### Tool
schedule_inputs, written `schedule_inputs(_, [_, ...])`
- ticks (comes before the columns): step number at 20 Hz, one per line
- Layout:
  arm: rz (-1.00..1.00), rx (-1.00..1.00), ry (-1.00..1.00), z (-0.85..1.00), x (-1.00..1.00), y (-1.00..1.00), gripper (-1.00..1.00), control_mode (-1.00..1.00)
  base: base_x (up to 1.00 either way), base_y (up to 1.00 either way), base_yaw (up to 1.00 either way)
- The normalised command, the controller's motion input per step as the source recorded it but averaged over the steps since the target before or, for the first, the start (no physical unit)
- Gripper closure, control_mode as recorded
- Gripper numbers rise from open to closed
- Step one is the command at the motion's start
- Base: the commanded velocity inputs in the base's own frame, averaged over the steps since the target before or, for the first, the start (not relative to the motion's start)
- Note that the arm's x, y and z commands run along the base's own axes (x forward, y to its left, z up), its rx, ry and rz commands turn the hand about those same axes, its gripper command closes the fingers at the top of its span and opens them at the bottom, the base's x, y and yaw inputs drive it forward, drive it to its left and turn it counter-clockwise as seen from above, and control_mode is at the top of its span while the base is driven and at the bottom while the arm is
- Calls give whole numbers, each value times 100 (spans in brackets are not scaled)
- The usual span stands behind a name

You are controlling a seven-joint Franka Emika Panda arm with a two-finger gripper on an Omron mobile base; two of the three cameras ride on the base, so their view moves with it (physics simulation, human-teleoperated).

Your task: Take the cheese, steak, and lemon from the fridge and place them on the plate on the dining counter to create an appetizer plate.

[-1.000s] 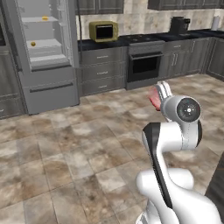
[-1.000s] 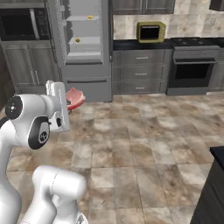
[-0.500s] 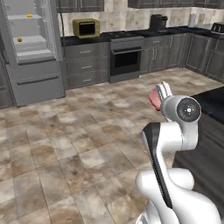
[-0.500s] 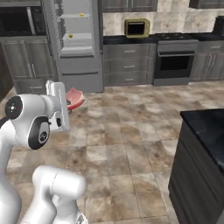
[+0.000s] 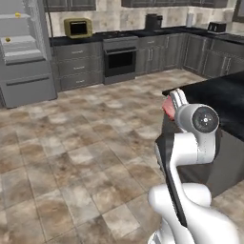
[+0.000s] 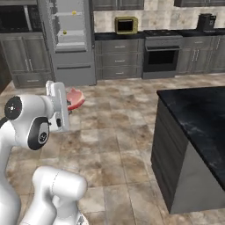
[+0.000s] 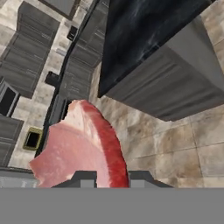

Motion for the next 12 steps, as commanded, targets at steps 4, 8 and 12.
schedule_inputs(4, [0, 0, 0, 0, 0, 0, 100, 100, -59, -97, -1])
schedule_inputs(8, [0, 0, 0, 0, 0, 0, 100, 100, -27, -100, 0])
schedule_inputs(12, [0, 0, 0, 0, 0, 0, 100, 100, -7, -100, 0])
